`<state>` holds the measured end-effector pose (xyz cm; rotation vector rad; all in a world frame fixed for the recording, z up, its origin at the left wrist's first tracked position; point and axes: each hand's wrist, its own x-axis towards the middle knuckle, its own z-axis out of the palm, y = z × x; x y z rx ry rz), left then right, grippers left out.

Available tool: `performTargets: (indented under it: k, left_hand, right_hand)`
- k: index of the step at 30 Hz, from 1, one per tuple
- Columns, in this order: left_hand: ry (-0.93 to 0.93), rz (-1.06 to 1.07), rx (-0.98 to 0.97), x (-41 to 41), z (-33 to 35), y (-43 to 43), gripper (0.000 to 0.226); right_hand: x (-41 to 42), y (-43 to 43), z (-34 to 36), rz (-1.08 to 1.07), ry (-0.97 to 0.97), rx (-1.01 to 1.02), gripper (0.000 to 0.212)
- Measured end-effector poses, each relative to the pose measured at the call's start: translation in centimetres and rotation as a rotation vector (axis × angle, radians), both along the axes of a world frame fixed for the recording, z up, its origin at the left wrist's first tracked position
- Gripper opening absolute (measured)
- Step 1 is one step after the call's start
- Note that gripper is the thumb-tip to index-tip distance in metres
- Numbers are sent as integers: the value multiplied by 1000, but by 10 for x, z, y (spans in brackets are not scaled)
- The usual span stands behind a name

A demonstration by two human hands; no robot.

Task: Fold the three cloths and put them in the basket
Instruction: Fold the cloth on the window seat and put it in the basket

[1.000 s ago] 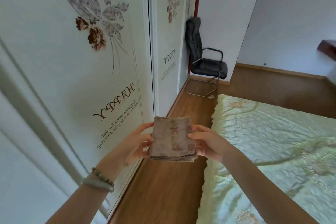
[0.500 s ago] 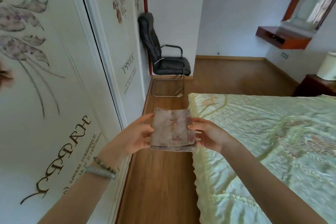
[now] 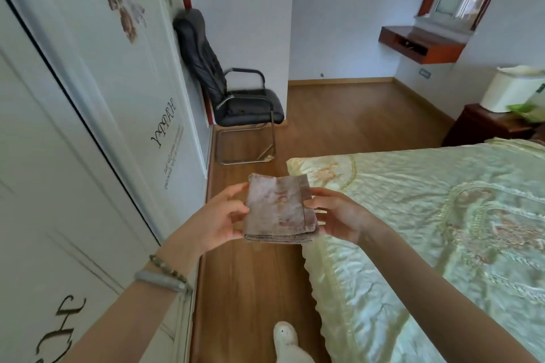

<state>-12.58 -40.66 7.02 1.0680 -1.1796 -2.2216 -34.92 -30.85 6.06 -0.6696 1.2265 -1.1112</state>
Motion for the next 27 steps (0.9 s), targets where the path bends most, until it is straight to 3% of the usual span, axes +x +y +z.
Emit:
performTargets:
  k: [10, 27]
  left_hand:
    - [-26, 66, -18, -111, 3, -173, 49]
    - [-18, 15, -69, -226, -13, -460, 50]
  right_hand:
    - [-112, -187, 12, 56, 56, -43, 21]
    - [-230, -465, -5, 92, -15, -38, 34]
